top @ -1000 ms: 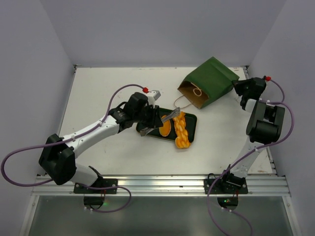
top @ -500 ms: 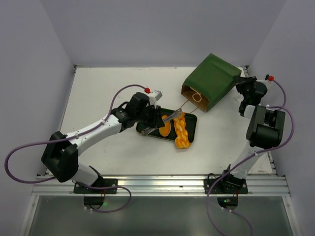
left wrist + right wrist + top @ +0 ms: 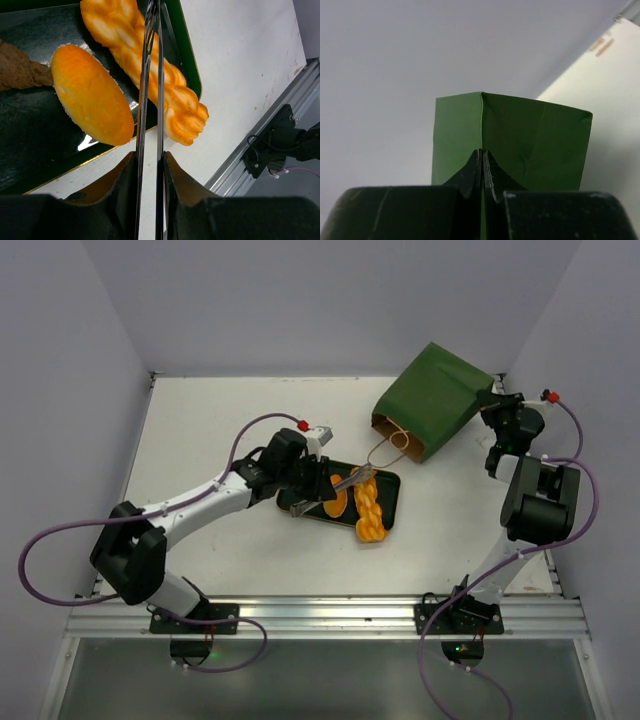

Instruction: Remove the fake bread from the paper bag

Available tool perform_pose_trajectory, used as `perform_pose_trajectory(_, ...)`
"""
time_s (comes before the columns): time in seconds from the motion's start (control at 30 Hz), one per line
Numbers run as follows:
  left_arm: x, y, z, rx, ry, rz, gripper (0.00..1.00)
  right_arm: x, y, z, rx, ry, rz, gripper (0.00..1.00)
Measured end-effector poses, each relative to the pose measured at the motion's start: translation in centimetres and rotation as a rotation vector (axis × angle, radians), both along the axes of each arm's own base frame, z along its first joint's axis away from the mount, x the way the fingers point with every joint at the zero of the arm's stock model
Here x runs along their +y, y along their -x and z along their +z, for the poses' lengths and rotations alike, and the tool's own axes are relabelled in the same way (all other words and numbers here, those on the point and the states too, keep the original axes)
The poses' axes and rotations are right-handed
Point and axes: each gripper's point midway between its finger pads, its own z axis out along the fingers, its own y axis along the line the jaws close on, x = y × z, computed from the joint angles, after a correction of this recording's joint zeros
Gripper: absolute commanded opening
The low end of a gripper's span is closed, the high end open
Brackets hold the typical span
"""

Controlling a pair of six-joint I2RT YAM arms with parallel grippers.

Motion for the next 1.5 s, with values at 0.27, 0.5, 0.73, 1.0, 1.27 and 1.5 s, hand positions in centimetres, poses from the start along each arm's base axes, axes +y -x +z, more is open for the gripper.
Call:
perform_pose_trajectory(0.27,-0.7,-0.7,-1.1,0.027,-0.017,-0.006,0.29,-0.6,0.3,-4.9,0.220,-0.057,-0.036,0.10)
perform_pose_trajectory(0.5,-2.5,-2.8,-0.1,0.006,0.000,-0.007,0.29,-0.5,0.4,-5.6,0.268,-0.040,-0.027,0.59)
perform_pose_trajectory(0.73,-4.5,-6.1,1.2,-0.024,0.025,0.008,0.29,-0.5,0.9,-5.3,0.254,0.010,0.028,0.82)
perform_pose_trajectory(1.0,-4.7,-7.8,-0.3,-0.001,0.008,0.026,0.29,0.9,2.9,-2.9,0.227,0.152,0.182,0.88)
perform_pose_trajectory(1.27,-4.9,-7.5,-0.6,0.016,0.015,0.008,0.28,4.8,7.4,0.0,0.256,0.463,0.410,0.87)
perform_pose_trajectory(1.5,-5.0,-7.3,-0.5,0.018,0.024,-0.005,0.28,13.6,11.7,0.0,0.271,0.894,0.714,0.88)
